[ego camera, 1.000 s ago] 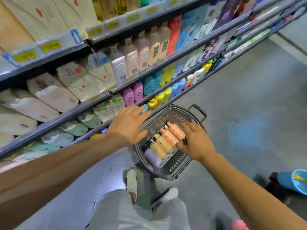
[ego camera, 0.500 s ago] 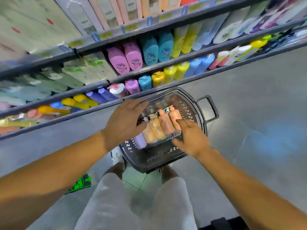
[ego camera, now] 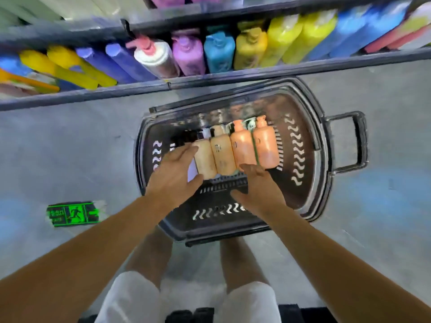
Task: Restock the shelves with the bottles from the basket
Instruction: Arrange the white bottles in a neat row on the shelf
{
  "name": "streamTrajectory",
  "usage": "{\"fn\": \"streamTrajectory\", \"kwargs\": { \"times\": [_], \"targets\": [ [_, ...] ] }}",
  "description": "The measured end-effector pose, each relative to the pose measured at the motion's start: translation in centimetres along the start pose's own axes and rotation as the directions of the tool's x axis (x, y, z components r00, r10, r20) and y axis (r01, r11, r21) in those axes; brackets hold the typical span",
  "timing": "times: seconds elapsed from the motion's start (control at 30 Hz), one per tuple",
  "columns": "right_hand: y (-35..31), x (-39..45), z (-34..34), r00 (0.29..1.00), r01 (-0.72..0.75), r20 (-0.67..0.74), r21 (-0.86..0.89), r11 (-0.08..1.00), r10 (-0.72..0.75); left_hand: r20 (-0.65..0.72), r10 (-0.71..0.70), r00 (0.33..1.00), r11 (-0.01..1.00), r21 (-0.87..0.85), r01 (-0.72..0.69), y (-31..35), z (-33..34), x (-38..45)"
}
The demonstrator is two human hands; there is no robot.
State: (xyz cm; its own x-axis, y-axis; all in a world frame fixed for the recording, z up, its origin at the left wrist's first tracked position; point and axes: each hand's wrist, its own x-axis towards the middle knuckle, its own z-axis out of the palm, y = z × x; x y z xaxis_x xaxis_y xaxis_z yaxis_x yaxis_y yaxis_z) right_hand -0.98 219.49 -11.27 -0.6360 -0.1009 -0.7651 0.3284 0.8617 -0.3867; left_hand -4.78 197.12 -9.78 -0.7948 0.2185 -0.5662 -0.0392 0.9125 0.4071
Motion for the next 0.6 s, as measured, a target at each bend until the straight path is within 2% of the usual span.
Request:
{"fn": "streamTrajectory", "kwargs": {
  "times": [0.2, 0.47, 0.6],
  "targets": [
    [2.3, 9.0, 5.2, 0.999, 0.004, 0.033, -0.003, 1.000, -0.004, 0.035, -0.103, 0.994, 0.994, -0.025, 0.104, -5.1, 8.5, 5.9],
    [3.1, 19.5, 8.3, 1.000, -0.005, 0.009, 0.052, 0.999, 0.004, 0.042, -0.285, 0.957, 0.930, -0.229, 0.287, -8.2, 14.3, 13.0],
    [2.4, 23.3, 9.6, 0.999, -0.016, -0.032, -0.091, 0.996, 0.013, 0.123, -0.430, 0.894, 0.857, -0.256, 0.448, -8.9, 16.4, 15.7]
  ]
}}
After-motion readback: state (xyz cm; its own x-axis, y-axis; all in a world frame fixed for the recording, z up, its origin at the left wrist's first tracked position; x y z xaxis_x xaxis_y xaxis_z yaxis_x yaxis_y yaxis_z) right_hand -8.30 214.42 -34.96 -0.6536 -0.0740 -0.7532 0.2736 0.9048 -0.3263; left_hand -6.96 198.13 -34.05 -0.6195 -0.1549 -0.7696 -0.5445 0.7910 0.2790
